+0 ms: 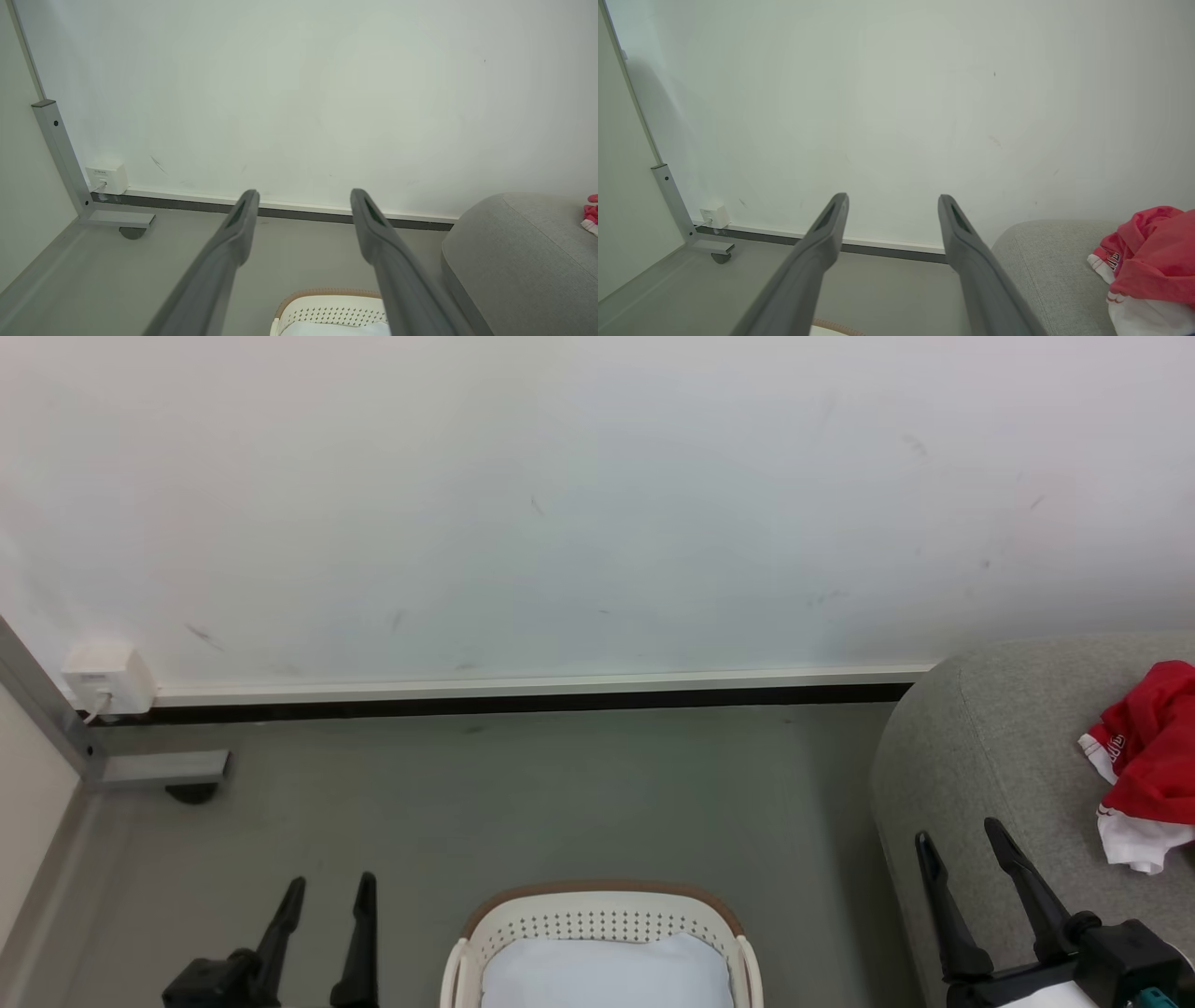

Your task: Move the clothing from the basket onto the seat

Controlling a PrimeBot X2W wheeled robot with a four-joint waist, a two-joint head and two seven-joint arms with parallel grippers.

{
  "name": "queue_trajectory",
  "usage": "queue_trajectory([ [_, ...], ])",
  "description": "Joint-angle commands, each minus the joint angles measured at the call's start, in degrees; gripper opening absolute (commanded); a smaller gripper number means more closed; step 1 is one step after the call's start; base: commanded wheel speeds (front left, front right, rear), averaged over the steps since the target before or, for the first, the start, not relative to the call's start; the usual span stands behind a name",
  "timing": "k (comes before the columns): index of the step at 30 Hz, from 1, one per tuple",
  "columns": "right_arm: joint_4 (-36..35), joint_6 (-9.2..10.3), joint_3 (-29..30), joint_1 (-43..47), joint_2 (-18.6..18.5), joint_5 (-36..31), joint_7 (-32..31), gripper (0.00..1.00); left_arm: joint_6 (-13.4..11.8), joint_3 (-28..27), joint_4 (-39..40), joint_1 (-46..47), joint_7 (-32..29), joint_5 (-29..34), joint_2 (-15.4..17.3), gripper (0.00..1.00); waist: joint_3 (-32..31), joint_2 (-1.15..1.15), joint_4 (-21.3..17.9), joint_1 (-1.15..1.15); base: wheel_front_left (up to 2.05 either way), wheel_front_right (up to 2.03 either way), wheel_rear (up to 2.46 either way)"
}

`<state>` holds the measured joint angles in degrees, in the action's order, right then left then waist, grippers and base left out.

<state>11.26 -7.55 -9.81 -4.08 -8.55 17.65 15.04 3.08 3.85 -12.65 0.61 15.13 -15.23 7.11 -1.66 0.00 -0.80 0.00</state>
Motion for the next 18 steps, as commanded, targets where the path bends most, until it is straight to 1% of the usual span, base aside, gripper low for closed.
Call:
queue_trajectory([
  [1,0.2,0.12,0.2,0.0,0.1,-0.4,0.2,1.0,0.8,-0.9,-0.5,0.2,0.0,1.2,-0.5,1.0,0.0,0.0,0.1,0.0,0.0,0.0,0.0],
  [10,0.0,0.12,0.6,-0.2,0.5,-0.4,0.2,1.0,2.8,-3.7,-0.9,1.3,0.0,3.8,-2.3,1.0,0.3,0.0,0.1,0.0,0.0,0.0,0.0],
  [18,-0.1,0.12,0.3,-0.3,0.9,-0.2,0.2,1.0,3.6,-4.9,-1.1,1.5,0.0,4.8,-3.1,1.0,0.5,0.0,0.0,0.0,0.0,0.0,0.0],
])
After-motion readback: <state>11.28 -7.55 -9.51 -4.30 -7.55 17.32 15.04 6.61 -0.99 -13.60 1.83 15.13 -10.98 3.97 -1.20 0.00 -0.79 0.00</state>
